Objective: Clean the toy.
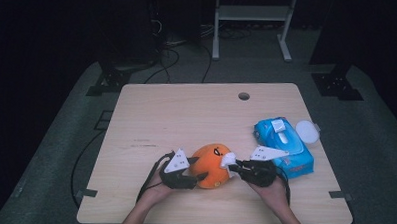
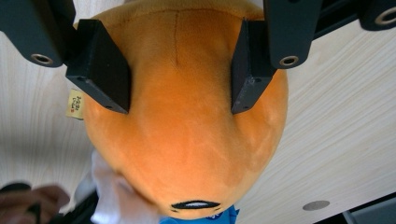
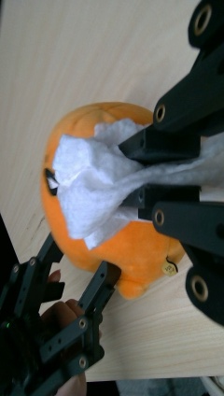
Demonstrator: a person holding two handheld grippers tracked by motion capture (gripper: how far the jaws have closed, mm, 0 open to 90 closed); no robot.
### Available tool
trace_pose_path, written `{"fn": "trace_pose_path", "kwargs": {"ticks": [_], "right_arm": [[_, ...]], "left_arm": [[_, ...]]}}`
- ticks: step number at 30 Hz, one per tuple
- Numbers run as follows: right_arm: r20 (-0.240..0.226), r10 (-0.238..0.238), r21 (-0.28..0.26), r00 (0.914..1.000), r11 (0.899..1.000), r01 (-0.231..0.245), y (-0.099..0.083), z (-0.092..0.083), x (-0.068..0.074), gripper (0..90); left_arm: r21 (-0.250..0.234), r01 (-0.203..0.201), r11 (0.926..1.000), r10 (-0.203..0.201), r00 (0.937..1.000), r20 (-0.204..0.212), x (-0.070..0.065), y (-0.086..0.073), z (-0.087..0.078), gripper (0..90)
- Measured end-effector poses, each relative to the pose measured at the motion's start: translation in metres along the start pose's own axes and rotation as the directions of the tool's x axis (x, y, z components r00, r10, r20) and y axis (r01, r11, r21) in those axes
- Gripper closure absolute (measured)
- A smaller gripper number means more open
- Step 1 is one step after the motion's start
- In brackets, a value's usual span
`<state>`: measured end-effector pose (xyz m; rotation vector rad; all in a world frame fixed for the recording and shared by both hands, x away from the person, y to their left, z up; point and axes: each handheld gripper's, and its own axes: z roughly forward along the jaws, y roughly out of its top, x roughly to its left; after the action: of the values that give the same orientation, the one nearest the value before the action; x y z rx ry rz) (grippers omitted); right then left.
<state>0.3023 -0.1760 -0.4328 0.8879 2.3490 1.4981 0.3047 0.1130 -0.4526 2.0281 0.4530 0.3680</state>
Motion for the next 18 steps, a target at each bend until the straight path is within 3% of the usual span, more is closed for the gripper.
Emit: {"fn": "trace_pose_path", "kwargs": {"ticks": [2, 4, 6, 8, 10, 12, 18], "right_arm": [[0.025, 0.003, -0.036, 0.9997, 0.999, -0.003, 0.006, -0.004, 0.001, 80.3], [0.077, 0.013, -0.032, 0.9969, 0.999, -0.011, 0.006, -0.002, -0.003, 80.3], [0.07, 0.018, -0.019, 0.9974, 1.0, -0.017, 0.003, 0.0, -0.005, 80.5], [0.067, 0.024, -0.006, 0.9975, 1.0, -0.024, -0.002, 0.004, -0.004, 81.0], [0.075, 0.018, -0.002, 0.997, 1.0, -0.018, -0.002, 0.005, -0.003, 81.0], [0.067, 0.029, -0.004, 0.9973, 1.0, -0.028, -0.002, 0.005, -0.002, 80.9], [0.042, 0.055, -0.005, 0.9976, 0.998, -0.055, -0.003, 0.006, -0.006, 80.3]], "left_arm": [[0.001, -0.023, 0.9997, 0.023, 0.9997, 0.0, -0.003, 0.001, 0.001, 40.6], [0.004, -0.041, 0.9991, 0.041, 0.9991, 0.0, -0.005, 0.002, 0.003, 40.6], [0.002, -0.041, 0.9992, 0.041, 0.9992, 0.0, -0.006, 0.003, 0.003, 40.4], [-0.013, -0.02, 0.9997, 0.02, 0.9998, 0.001, -0.005, 0.005, 0.002, 35.1], [-0.046, 0.049, 0.9977, -0.049, 0.9988, 0.002, -0.003, 0.007, -0.001, 23.7], [-0.044, 0.086, 0.9953, -0.087, 0.9958, -0.027, -0.003, 0.008, -0.001, 17.2], [-0.009, 0.054, 0.9985, -0.054, 0.9958, -0.074, -0.01, 0.008, 0.011, 17.1]]}}
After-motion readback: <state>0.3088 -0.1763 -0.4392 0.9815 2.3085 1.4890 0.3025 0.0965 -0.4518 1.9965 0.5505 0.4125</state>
